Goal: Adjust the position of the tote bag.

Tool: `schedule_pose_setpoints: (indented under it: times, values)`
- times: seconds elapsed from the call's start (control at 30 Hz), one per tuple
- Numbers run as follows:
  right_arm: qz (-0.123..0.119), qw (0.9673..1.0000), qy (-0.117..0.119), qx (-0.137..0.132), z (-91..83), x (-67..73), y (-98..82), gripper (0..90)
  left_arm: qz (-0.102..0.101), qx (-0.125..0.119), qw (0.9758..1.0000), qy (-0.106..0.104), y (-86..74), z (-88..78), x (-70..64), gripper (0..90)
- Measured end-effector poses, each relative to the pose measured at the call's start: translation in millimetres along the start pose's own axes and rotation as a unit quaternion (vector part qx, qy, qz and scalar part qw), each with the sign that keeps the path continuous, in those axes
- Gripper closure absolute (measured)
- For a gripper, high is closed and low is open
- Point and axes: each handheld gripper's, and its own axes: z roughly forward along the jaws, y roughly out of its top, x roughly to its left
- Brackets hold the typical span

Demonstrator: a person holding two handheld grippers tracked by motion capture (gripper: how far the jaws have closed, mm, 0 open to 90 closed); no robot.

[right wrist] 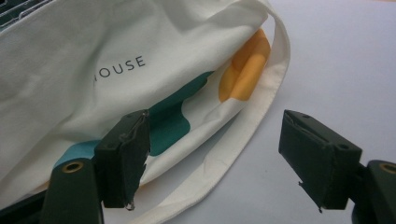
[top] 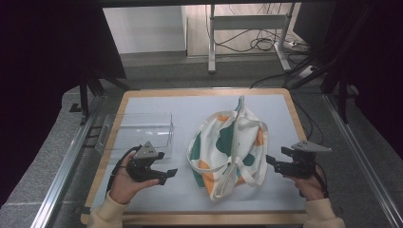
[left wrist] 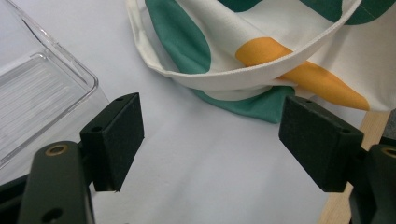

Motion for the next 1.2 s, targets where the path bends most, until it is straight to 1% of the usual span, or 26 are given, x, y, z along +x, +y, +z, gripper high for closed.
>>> schedule_pose_setpoints:
  times: [0.1, 0.27, 0.47, 0.5, 0.53, 0.57, 0.67, 0.87, 0.93, 1.0, 1.07, 1.2]
  values:
    - [-0.007, 1.0000, 0.003, 0.004, 2.1, 0.6, 1.1, 23.3, -0.002, -0.003, 1.0000, 0.001, 0.0, -2.3, 1.2, 22.2]
    - [-0.005, 0.9999, 0.003, 0.008, 2.5, -1.6, -1.9, 22.9, -0.003, -0.006, 1.0000, 0.000, 2.0, -2.8, 1.7, 22.2]
    - [0.001, 1.0000, 0.000, 0.005, -1.0, -3.5, -5.2, 22.8, -0.002, -0.005, 1.0000, -0.006, 5.5, 2.6, 0.3, 22.2]
    - [-0.001, 1.0000, -0.001, 0.006, -1.7, -4.7, -6.6, 22.9, -0.001, -0.001, 1.0000, -0.008, 6.3, 4.1, -0.1, 21.9]
    - [-0.001, 1.0000, -0.001, 0.006, -1.7, -4.7, -6.6, 22.9, 0.001, 0.002, 1.0000, -0.009, 7.5, 5.4, -1.1, 21.9]
    - [0.000, 1.0000, -0.002, 0.010, -1.5, -6.6, -7.6, 22.8, 0.008, 0.002, 0.9999, -0.007, 9.8, 5.7, -3.6, 21.7]
    - [0.000, 0.9999, -0.004, 0.012, 1.1, -8.0, -7.3, 22.8, 0.011, -0.001, 0.9999, -0.007, 9.9, 3.5, -5.4, 21.7]
    - [-0.005, 0.9998, -0.004, 0.017, 6.2, -2.9, -5.6, 22.8, 0.008, -0.009, 0.9999, -0.009, 9.2, -0.1, -5.9, 22.2]
    - [-0.010, 0.9997, -0.007, 0.019, 6.1, 0.4, -5.4, 22.8, 0.011, -0.013, 0.9998, -0.010, 11.1, -0.7, -7.8, 22.4]
    - [-0.016, 0.9996, -0.011, 0.019, 3.1, 2.9, -6.2, 22.8, 0.015, -0.018, 0.9996, -0.016, 13.2, -1.9, -12.8, 22.8]
    - [-0.011, 0.9997, -0.013, 0.015, 1.8, 2.2, -6.1, 22.8, 0.018, -0.019, 0.9995, -0.020, 13.7, -2.3, -16.7, 23.0]
    - [-0.010, 0.9997, -0.017, 0.014, 2.1, 0.4, -4.9, 22.8, 0.023, -0.018, 0.9992, -0.025, 15.7, -1.3, -21.3, 23.1]
